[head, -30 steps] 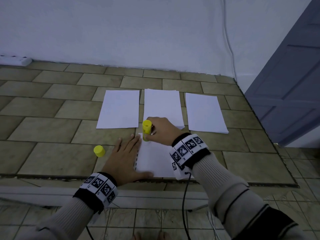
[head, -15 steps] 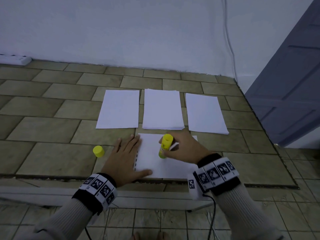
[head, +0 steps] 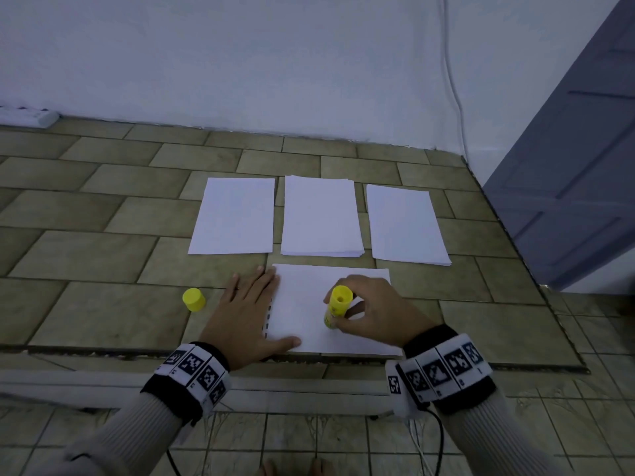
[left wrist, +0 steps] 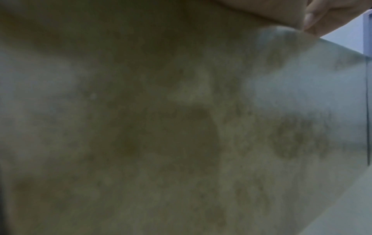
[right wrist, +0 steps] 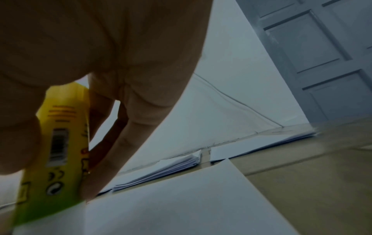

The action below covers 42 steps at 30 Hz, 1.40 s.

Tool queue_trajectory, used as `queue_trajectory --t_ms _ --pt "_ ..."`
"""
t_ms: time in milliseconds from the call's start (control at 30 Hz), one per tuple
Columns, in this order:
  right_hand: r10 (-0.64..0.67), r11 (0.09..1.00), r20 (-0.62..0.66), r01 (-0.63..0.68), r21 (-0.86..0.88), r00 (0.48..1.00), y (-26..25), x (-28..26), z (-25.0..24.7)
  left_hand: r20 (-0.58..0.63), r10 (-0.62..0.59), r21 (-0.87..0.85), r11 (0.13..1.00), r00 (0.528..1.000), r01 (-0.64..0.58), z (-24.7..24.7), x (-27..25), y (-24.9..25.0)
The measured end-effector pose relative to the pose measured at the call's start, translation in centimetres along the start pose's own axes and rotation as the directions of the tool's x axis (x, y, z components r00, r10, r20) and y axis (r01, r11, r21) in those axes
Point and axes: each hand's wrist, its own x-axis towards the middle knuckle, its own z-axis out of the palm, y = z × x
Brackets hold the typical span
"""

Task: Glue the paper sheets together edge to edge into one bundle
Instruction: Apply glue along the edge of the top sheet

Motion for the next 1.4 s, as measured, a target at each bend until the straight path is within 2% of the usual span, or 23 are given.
queue_trajectory --t_ms 133,300,500,633,733,800,1033,1167,1400 --pt "-0.001 1.0 -0.034 0.0 -0.028 0.999 0.3 2.5 -1.0 0.012 -0.006 0.001 1.0 1.0 0.006 -0.2 0.0 0.1" --pt "0.021 0.984 -0.102 -0.039 -0.172 0.995 1.0 5.6 -2.3 0.03 -0.014 0.012 1.0 0.999 0.014 -0.4 -0.1 0.2" --pt "0.046 0.981 -0.145 -0.072 -0.181 0.988 1.3 6.7 -3.0 0.035 -0.019 0.016 1.0 0.999 0.018 -0.3 -0.1 0.1" --pt "0.027 0.962 -0.151 -0.067 -0.263 0.988 1.6 5.1 -2.9 0.038 -0.02 0.03 0.999 0.999 0.019 -0.4 -0.1 0.1" --pt "0.022 0.981 -0.147 -0.05 -0.186 0.989 2.4 2.4 -3.0 0.021 -0.013 0.014 1.0 1.0 0.012 -0.3 -0.1 0.1" --pt "0.067 0.989 -0.138 -0.084 -0.121 0.988 2.6 0.3 -3.3 0.021 -0.009 0.015 1.0 1.0 0.009 -0.2 -0.1 0.0" --pt "0.122 0.99 -0.126 -0.13 -0.059 0.984 2.6 -5.3 -3.8 0.013 -0.008 0.013 1.0 1.0 0.008 -0.1 -0.1 0.1" --pt "0.101 0.99 -0.13 -0.113 -0.089 0.986 2.8 -6.1 -3.8 -0.03 0.009 -0.017 1.0 1.0 -0.01 0.2 -0.1 0.0" --pt "0.075 0.979 -0.16 -0.103 -0.174 0.984 3.3 -4.4 -4.5 -0.033 0.012 -0.007 1.0 0.999 -0.012 0.3 -0.1 -0.1"
